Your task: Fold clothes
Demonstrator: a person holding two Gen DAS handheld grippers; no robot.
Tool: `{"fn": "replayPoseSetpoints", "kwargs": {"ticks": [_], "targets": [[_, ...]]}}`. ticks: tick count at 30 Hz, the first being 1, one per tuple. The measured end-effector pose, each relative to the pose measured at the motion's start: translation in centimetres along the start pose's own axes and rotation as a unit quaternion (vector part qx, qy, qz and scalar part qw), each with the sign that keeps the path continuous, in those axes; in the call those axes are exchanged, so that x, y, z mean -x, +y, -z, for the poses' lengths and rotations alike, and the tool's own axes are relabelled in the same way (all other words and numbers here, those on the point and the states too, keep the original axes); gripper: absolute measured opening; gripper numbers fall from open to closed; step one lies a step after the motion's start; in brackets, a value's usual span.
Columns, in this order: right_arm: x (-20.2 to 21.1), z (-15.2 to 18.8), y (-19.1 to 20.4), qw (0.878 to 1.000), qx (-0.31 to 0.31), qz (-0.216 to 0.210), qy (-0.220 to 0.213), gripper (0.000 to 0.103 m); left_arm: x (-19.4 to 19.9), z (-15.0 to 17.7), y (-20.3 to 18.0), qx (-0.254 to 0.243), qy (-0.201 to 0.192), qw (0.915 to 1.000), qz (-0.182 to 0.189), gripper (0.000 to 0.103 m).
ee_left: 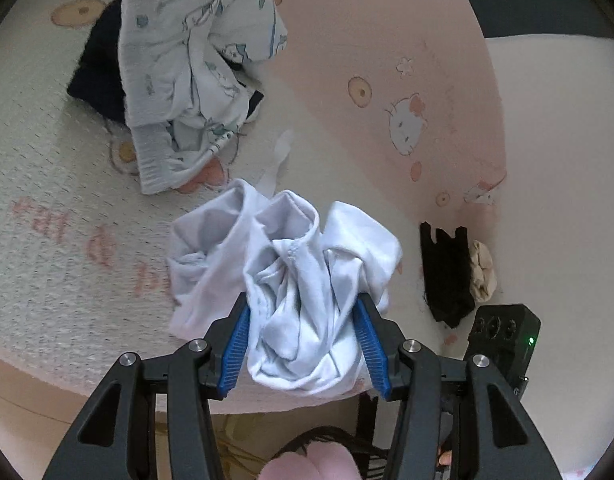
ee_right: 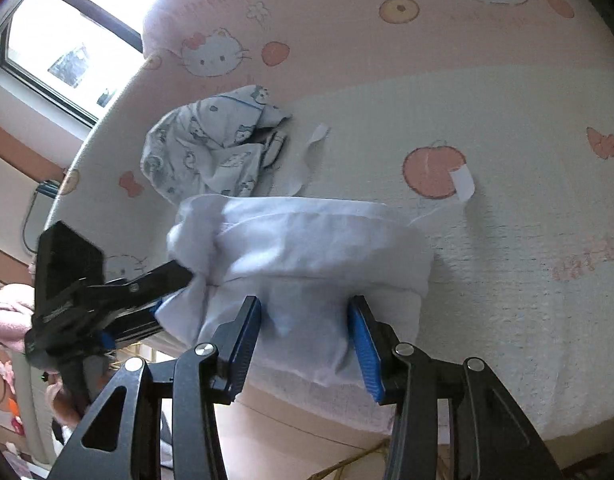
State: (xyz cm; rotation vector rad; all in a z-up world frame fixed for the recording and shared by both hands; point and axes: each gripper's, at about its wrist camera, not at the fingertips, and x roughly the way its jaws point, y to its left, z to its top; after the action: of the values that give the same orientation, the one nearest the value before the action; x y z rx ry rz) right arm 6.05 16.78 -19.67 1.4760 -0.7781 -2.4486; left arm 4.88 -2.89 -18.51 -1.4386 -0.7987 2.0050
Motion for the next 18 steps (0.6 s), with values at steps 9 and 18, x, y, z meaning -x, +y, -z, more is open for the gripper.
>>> {"fn": "replayPoseSetpoints", "kwargs": {"ticks": [9, 18], "targets": [[0.1, 0.2, 0.8, 0.999, 0.019, 0.046, -0.006, 0.044, -0.1, 1.5, -5.1, -0.126, 0.020, 0.9872, -0.095, 0.063], [1.3, 0.3, -0.4, 1.000, 0.000, 0.012, -0.015, 0.054, -0.4, 1.0, -1.5, -0.070, -0.020, 0.9878, -0.138, 0.063]]}}
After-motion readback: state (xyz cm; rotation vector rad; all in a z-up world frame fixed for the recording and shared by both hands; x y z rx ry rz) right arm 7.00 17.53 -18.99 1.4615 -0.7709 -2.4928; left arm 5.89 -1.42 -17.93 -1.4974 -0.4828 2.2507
